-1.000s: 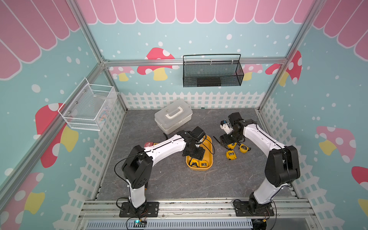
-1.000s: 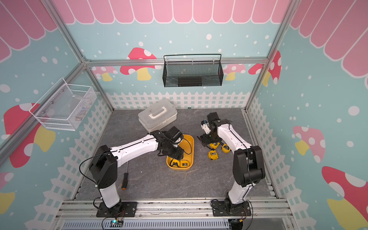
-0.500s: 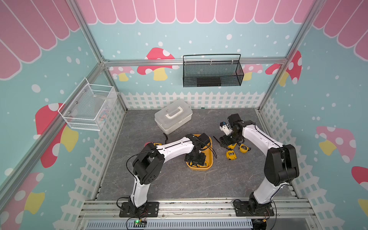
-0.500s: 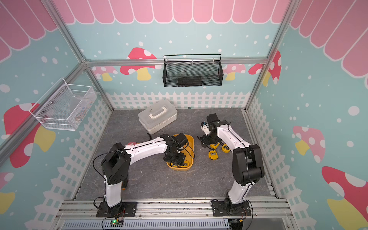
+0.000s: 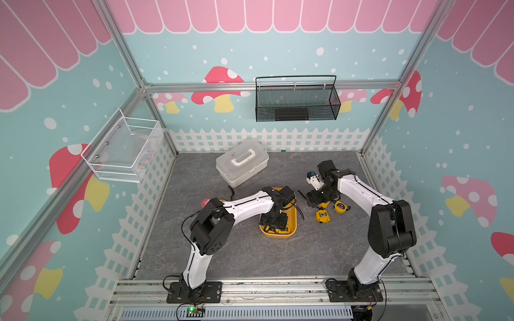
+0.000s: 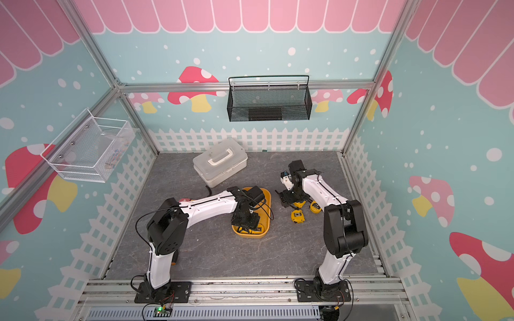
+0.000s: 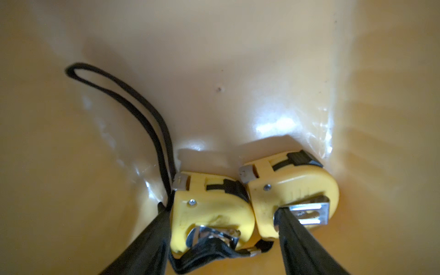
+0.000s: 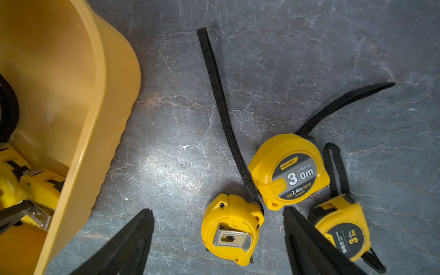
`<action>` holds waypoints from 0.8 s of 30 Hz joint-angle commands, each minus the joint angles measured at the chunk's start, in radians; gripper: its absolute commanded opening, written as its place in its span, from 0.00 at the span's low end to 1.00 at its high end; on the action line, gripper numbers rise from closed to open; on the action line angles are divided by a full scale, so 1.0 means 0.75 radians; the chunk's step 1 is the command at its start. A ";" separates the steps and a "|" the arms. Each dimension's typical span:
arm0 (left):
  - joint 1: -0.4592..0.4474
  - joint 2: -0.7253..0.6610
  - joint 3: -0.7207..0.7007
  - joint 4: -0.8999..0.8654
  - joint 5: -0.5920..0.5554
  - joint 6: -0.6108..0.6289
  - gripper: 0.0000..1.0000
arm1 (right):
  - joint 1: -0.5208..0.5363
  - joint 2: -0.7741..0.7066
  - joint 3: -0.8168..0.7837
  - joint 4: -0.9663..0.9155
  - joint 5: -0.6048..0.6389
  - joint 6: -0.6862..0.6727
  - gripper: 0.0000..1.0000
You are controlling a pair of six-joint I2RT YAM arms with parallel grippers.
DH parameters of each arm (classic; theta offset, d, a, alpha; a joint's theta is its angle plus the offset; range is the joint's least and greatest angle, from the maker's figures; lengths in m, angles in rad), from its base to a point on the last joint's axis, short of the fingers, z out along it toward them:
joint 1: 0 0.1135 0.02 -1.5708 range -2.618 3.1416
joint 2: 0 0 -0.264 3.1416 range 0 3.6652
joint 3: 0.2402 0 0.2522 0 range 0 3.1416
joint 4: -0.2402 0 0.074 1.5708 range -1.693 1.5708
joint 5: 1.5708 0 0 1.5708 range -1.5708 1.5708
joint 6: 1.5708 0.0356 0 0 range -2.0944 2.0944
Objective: Take the tape measure out of the storage box
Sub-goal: Pick up the tape measure from the storage box.
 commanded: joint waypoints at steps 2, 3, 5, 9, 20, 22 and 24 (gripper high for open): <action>-0.006 0.094 0.007 -0.029 -0.044 0.027 0.64 | -0.012 0.023 -0.020 -0.002 -0.012 -0.008 0.86; -0.007 0.101 0.018 -0.025 -0.048 0.031 0.59 | -0.012 0.024 -0.021 -0.002 -0.011 -0.009 0.86; -0.003 0.115 0.040 -0.018 -0.052 0.037 0.54 | -0.012 0.023 -0.022 -0.002 -0.009 -0.009 0.86; 0.016 0.162 0.102 -0.006 -0.059 0.061 0.53 | -0.011 0.022 -0.023 -0.004 -0.005 -0.007 0.86; 0.089 0.142 0.226 -0.005 -0.146 0.138 0.55 | -0.013 0.018 -0.025 -0.010 0.005 -0.002 0.86; 0.088 0.128 0.223 -0.003 -0.119 0.144 0.58 | -0.014 0.021 -0.023 -0.011 0.003 -0.001 0.86; 0.079 0.112 0.206 -0.003 -0.100 0.141 0.61 | -0.014 0.026 -0.023 -0.011 0.000 0.000 0.86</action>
